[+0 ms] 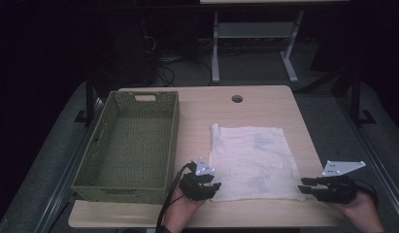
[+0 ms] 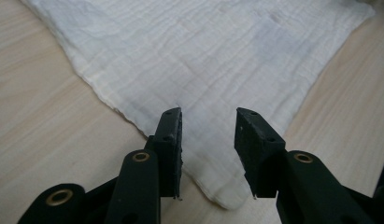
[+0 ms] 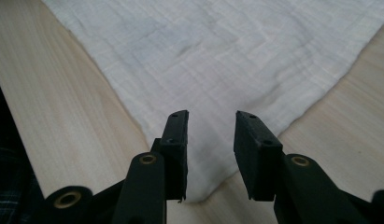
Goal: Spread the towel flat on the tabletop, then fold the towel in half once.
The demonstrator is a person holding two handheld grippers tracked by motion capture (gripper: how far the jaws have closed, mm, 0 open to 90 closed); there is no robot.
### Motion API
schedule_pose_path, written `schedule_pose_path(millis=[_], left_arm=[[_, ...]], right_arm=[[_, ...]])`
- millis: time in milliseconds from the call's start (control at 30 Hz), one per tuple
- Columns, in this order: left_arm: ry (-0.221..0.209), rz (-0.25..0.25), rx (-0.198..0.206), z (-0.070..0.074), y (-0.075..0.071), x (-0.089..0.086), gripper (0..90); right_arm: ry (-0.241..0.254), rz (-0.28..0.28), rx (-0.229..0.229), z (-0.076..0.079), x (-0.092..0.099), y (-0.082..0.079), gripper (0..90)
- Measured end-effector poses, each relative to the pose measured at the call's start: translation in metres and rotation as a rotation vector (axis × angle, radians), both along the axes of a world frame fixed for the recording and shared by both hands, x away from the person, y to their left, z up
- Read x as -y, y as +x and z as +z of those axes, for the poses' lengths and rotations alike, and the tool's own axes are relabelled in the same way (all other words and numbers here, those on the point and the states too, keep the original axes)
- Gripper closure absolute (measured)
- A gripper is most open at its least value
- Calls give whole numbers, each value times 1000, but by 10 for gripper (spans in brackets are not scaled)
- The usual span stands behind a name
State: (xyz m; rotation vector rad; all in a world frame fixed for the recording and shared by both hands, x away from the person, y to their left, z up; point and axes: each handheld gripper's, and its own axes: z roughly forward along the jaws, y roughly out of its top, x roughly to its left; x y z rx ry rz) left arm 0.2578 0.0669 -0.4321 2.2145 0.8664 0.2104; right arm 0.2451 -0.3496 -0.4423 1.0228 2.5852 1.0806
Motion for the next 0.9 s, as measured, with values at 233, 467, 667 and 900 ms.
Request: schedule_pose_path(millis=[233, 467, 667, 900], left_arm=[[-8, 12, 1, 3, 16, 4, 535], [-13, 16, 9, 2, 45, 13, 484], [-12, 48, 13, -1, 74, 15, 486], [-23, 125, 65, 2, 110, 19, 506]], right_arm=[[12, -16, 35, 5, -1, 13, 589], [15, -29, 35, 6, -6, 39, 575], [19, -38, 27, 5, -11, 70, 575], [16, -53, 46, 9, -17, 108, 575]])
